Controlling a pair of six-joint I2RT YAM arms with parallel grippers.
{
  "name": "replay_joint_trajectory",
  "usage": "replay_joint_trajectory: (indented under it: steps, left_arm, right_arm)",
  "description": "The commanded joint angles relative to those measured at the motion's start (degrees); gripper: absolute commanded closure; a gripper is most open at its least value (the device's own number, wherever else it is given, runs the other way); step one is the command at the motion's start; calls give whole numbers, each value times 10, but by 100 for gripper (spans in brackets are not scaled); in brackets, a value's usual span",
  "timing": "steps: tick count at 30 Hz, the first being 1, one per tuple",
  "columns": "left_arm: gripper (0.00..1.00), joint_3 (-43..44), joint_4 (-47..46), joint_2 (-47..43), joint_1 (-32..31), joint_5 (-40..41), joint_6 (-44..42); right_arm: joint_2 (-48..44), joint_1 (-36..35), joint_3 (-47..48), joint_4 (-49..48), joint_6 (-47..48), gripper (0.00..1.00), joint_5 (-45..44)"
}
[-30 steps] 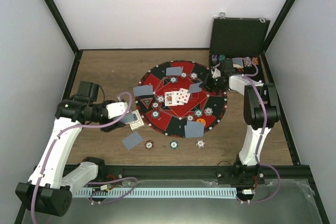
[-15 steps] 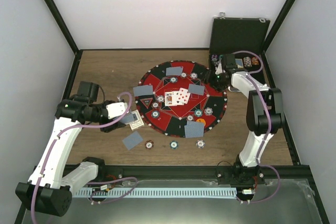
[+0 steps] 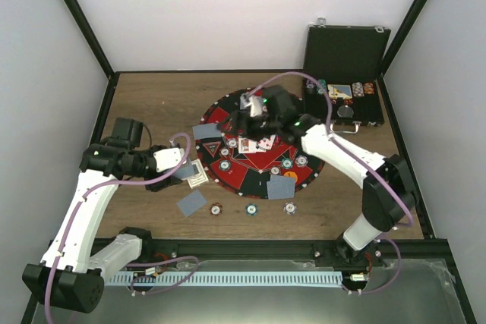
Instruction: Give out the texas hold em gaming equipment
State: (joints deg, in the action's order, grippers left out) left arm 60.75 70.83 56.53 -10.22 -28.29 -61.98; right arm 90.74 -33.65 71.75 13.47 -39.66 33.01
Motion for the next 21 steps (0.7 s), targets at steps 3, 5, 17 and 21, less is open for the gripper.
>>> replay_joint_trajectory:
  steps: [3,5,17,21]
  left_arm:
    - [96,15,2,-2,0,-22,-3]
    - [95,16,3,-2,1,-21,-3]
    - [95,19,5,-4,1,-26,-3]
    - [95,20,7,-5,1,-26,-3]
  right_arm:
    - [27,-103,-16,-119,-95,13,73]
    - [38,-123,-18,-140,-106,14,83]
    - [107,-195,1,-189,-134,21,108]
    - [136,-207,22,-200,-143,23,118]
